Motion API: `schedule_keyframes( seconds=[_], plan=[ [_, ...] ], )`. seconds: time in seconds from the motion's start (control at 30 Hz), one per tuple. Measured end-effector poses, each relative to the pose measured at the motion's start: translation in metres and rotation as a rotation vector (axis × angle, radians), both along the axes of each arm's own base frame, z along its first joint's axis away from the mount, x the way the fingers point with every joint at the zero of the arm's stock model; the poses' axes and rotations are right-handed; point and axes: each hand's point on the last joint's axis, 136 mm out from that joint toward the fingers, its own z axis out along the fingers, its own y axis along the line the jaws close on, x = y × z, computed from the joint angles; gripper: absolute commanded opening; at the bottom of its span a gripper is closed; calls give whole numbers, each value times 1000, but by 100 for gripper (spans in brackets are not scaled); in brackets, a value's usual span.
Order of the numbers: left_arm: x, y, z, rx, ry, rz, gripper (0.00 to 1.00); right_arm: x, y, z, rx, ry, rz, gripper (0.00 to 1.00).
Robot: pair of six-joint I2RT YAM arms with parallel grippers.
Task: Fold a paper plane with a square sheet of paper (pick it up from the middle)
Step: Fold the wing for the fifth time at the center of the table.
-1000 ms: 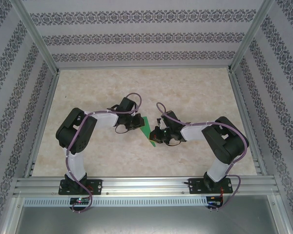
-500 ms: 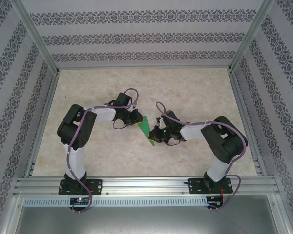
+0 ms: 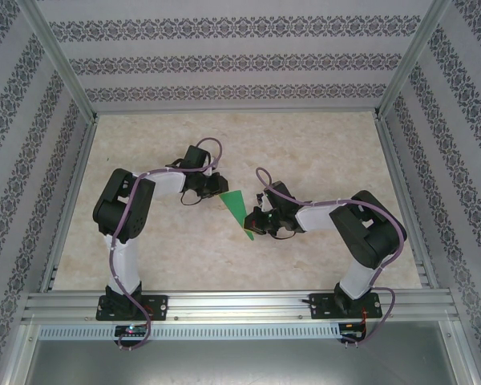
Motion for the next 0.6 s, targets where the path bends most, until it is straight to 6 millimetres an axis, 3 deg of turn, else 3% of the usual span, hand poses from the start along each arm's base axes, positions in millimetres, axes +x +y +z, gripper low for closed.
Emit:
schedule_keyframes(
  seconds=[0.17, 0.33, 0.5, 0.6],
  plan=[
    [13, 6, 8, 24, -52, 1, 27, 0, 0, 0, -1, 1, 0, 0],
    [25, 12, 36, 9, -117, 20, 30, 1, 1, 1, 0, 0, 0, 0],
    [22, 7, 69, -36, -175, 6, 29, 1, 1, 1, -2, 3, 0, 0],
    [10, 1, 76, -66, -175, -20, 28, 1, 1, 1, -3, 4, 1, 0]
  ],
)
